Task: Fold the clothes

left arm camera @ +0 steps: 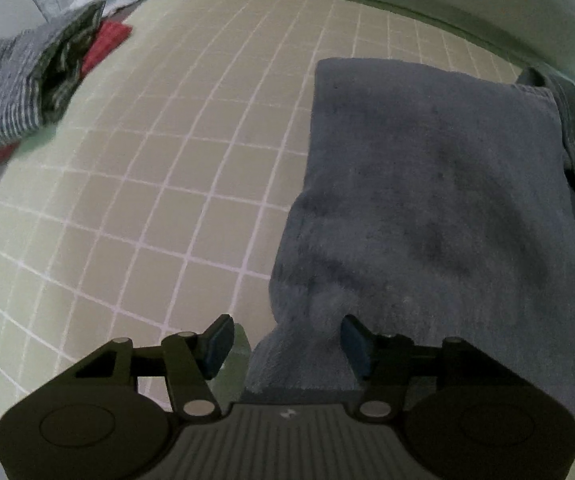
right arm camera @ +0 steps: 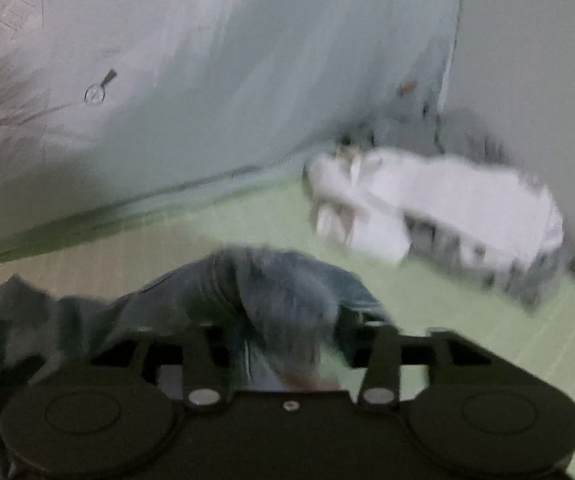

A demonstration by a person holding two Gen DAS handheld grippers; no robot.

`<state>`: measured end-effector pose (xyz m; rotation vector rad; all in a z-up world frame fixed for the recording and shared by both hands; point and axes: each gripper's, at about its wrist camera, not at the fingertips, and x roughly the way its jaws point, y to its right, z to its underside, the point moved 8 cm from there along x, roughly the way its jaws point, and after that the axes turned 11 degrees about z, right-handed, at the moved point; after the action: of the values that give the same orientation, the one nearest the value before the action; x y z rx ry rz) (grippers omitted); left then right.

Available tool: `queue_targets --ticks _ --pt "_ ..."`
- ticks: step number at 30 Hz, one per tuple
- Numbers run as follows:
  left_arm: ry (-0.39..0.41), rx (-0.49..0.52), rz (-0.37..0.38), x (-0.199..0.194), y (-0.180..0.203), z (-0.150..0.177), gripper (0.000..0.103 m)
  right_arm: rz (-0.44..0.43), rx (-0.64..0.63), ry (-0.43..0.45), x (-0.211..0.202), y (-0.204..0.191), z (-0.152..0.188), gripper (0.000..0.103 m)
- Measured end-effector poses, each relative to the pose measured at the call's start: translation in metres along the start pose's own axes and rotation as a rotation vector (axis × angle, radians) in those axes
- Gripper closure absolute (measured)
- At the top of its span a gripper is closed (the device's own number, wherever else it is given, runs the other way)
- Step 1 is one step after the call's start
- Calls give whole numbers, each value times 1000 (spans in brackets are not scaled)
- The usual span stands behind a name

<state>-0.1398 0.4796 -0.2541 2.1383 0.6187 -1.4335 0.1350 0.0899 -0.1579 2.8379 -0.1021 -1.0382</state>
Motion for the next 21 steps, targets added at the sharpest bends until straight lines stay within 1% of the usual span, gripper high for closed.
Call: queue_targets --ticks 1,3,4,6,8,9,11,12,16,19,21 --pt "3 -5 0 0 0 -1 41 -4 2 -13 -3 -1 10 28" --pt "13 -28 26 -2 1 -6 30 -12 -15 -46 -6 -9 29 25" --pt "20 -38 42 -3 2 -9 29 -20 -19 -71 -4 -15 36 21" --pt "36 -33 60 -4 9 -12 22 -53 -6 -122 -2 -27 50 21" --pt "56 -7 48 -3 15 -21 17 -90 26 -167 -1 -33 60 18" --pt "66 6 42 -3 18 -25 16 -98 39 -184 3 -34 63 16" --pt "89 31 38 -2 22 -38 14 -99 52 -211 11 -36 68 7" --pt "99 41 39 -1 24 -45 13 -99 59 -224 15 -38 71 6" --pt "124 67 64 10 34 -67 13 -91 87 -274 30 -36 79 5" --pt "137 70 86 21 37 -85 13 -81 112 -311 34 -35 85 5" --pt "139 66 108 27 39 -90 13 -72 119 -331 37 -34 87 5"
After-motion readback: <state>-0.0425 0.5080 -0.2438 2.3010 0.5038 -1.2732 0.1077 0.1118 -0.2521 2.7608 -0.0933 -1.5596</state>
